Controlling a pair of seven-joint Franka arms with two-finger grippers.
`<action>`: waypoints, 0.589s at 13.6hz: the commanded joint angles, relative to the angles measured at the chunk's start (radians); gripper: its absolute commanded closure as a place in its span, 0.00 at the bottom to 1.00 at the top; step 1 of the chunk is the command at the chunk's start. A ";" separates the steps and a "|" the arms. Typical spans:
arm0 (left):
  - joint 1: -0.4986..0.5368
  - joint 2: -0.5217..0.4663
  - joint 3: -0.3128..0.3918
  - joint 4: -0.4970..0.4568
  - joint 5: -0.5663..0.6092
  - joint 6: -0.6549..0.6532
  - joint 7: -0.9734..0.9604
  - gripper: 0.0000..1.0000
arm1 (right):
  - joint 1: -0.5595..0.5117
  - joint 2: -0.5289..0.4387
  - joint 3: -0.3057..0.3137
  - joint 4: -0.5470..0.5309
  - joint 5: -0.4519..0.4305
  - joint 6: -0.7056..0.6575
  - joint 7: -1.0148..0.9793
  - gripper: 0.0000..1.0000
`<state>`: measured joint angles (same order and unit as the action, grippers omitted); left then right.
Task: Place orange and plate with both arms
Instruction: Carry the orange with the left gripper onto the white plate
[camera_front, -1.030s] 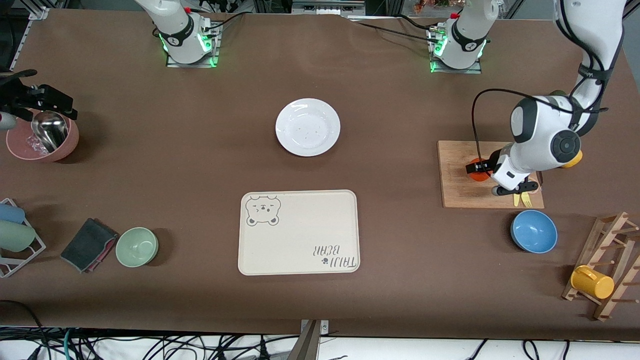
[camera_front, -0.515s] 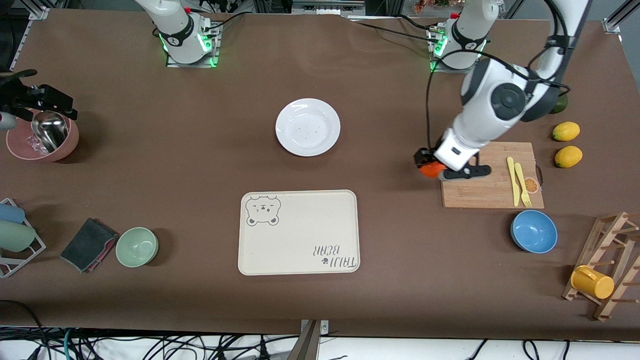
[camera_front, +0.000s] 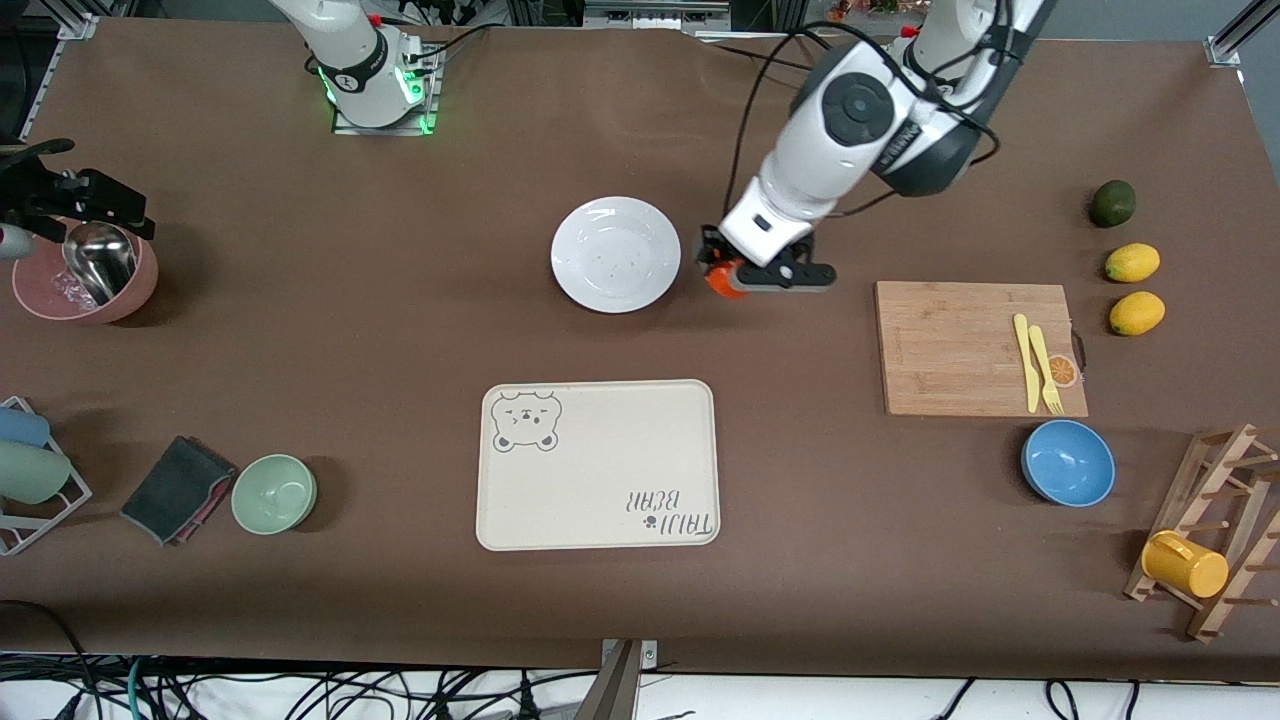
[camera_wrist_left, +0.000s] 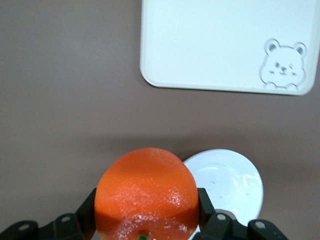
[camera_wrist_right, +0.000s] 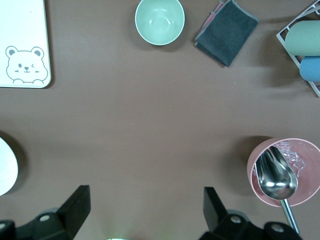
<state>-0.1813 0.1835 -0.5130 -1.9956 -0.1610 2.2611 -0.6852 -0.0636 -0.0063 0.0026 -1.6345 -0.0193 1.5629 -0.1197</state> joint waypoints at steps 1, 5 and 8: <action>-0.099 0.068 0.004 0.038 -0.020 0.049 -0.089 1.00 | -0.007 -0.004 0.007 -0.001 -0.005 -0.006 -0.005 0.00; -0.239 0.210 0.024 0.056 -0.002 0.201 -0.216 1.00 | -0.007 -0.004 0.005 -0.001 -0.005 -0.007 -0.005 0.00; -0.297 0.284 0.063 0.099 0.078 0.204 -0.296 1.00 | -0.007 -0.004 0.005 -0.001 -0.005 -0.007 -0.005 0.00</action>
<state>-0.4480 0.4107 -0.4796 -1.9635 -0.1296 2.4745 -0.9258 -0.0637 -0.0063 0.0024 -1.6346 -0.0193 1.5625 -0.1197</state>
